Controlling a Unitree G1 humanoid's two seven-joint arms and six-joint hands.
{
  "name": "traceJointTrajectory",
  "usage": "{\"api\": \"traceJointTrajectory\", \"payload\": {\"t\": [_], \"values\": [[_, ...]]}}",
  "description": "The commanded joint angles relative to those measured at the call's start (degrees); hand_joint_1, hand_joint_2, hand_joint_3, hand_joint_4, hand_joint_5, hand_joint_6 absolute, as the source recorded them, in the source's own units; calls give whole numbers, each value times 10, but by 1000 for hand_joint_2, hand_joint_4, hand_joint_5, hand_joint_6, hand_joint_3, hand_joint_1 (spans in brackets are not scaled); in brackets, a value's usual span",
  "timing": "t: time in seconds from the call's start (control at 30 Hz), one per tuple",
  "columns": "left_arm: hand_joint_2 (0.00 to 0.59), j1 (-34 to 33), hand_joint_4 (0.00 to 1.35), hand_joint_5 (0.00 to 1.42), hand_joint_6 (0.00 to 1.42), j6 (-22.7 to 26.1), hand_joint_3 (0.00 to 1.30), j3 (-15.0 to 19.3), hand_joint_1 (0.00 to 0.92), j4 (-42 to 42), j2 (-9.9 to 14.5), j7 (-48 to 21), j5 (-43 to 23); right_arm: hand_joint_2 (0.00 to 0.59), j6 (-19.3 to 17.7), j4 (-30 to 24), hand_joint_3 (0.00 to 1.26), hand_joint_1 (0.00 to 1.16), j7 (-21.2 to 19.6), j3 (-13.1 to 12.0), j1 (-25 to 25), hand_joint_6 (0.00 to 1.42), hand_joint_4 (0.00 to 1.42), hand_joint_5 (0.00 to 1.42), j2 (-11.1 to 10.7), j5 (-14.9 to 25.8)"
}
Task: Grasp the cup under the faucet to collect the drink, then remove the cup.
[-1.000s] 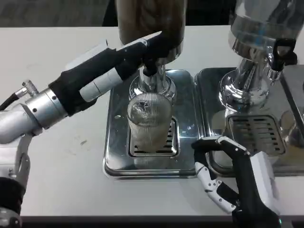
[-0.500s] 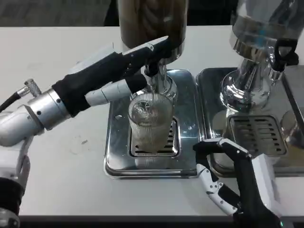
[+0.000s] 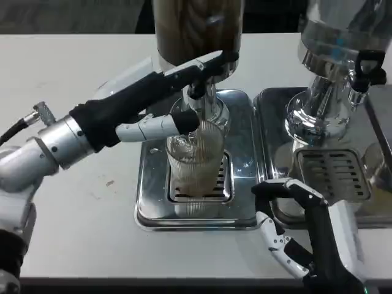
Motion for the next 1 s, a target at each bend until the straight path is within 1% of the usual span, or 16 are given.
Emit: {"api": "traceJointTrajectory", "payload": {"t": [0.03,0.2,0.33,0.4,0.47,0.53,0.6,0.73,0.8,0.93,1.0], "values": [[60,7,0,66,41,-10,78,-30,0,13,11,-1,52,444,-3,-11,591,545,0,-2,6,283,571,418,1,6],[59,5,0,64,40,-21,77,-38,0,18,14,19,70,444,-3,-16,588,545,2,-3,8,284,567,416,1,11],[59,3,0,64,40,-31,77,-46,0,20,17,36,84,444,-6,-23,545,544,8,-5,9,310,535,415,3,25],[59,3,0,64,40,-34,77,-50,0,21,19,43,87,435,-7,-27,498,541,14,-7,10,333,503,415,4,37],[59,2,0,64,40,-36,77,-53,0,24,21,49,89,404,-11,-36,426,538,26,-9,12,347,440,395,7,63],[59,2,0,64,40,-37,77,-56,0,26,22,54,91,359,-17,-43,344,540,44,-11,12,343,366,363,11,97],[59,2,0,63,40,-39,80,-58,0,28,22,57,93,302,-17,-52,232,550,76,-11,5,288,261,277,9,135],[59,2,0,63,40,-42,85,-61,0,31,23,63,95,258,-9,-58,92,567,136,-11,-9,179,143,150,4,186],[59,1,0,62,40,-43,86,-63,0,32,23,65,94,239,-7,-56,12,575,163,-12,-17,113,76,76,2,204],[59,1,0,64,40,-43,87,-64,0,32,25,67,93,226,3,-55,0,593,204,-11,-29,58,3,11,-1,221],[59,0,0,67,40,-43,89,-65,0,33,26,68,92,218,11,-56,0,604,217,-12,-32,38,0,0,-1,225]]}}
